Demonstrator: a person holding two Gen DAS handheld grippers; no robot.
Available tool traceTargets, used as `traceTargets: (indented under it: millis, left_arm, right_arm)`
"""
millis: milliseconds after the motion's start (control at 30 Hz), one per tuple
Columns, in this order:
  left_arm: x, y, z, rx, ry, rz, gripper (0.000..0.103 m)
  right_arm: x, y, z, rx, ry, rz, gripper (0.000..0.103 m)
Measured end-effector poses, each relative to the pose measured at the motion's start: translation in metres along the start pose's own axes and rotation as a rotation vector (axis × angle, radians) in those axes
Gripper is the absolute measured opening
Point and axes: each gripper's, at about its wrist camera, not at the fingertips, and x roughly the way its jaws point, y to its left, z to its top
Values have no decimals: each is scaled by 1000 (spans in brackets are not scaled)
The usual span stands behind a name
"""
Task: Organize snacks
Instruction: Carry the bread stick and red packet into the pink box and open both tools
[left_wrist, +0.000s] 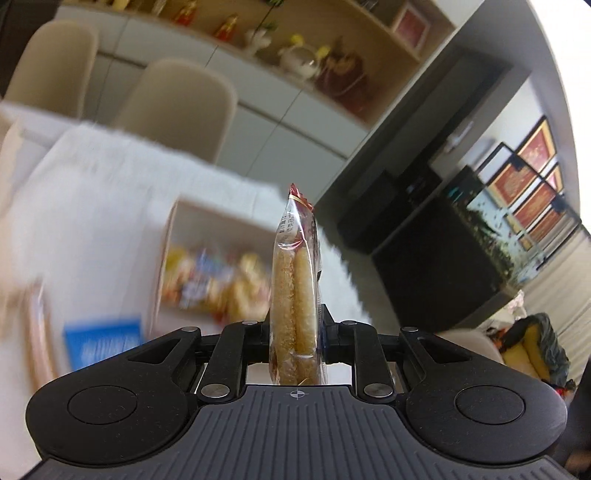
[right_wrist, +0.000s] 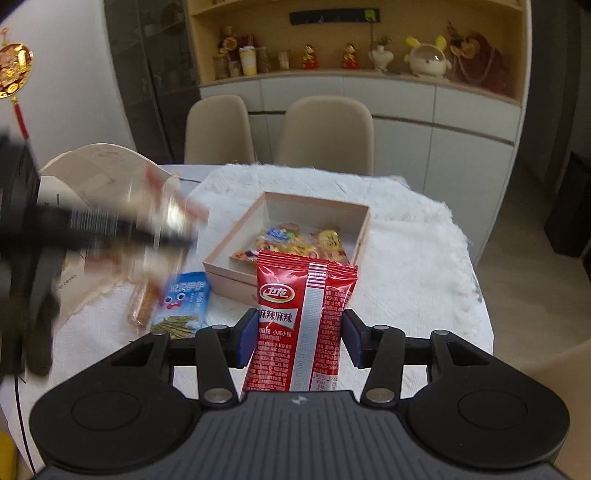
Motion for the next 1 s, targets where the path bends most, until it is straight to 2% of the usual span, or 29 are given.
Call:
traceTargets:
  millis: [133,233,300,367,467,567,667,733,767,867,933,1000]
  left_arm:
    - [32,7,46,-49,-58,-36,27]
    - [75,24,61,-53,22,76,28]
    - [76,38,56,-97,9,70,28]
    - [65,51,45,-134,-7,48,28]
    - [42,70,24,-134,-8,101,28]
    - [17,86,3,-132,5,157,28]
    - [-9,107,-21,-184,23,205,28]
    - [-22,122,-34,-196,50,229,28]
    - [-26,128,-39,-192,65,252,28]
    - [-44,152,-51,-203,74,330,28]
    - [-57,167,-55,-237,58,345,28]
    - [-66,178,-58,-267,47,349,28]
  right_arm:
    - [10,-5,-5,42,34,9,48]
    - [19,-9,-4,56,52,-16,48]
    - [22,-11,-4,60,54,-27,48]
    - [24,-12,-2,54,53,-37,48]
    - [29,-9,12,24,32,-53,48]
    - [31,-8,50,38,-35,-35,48]
    - [46,-5,99,65,-91,-10,48]
    - [70,10,121,-7,-118,-28,50]
    - [89,24,128,-89,-108,-34,53]
    - [129,45,130,-188,-78,-119,56]
    - [141,45,128,-152,-84,-158,61]
    - [150,35,123,-71,-67,-140,64]
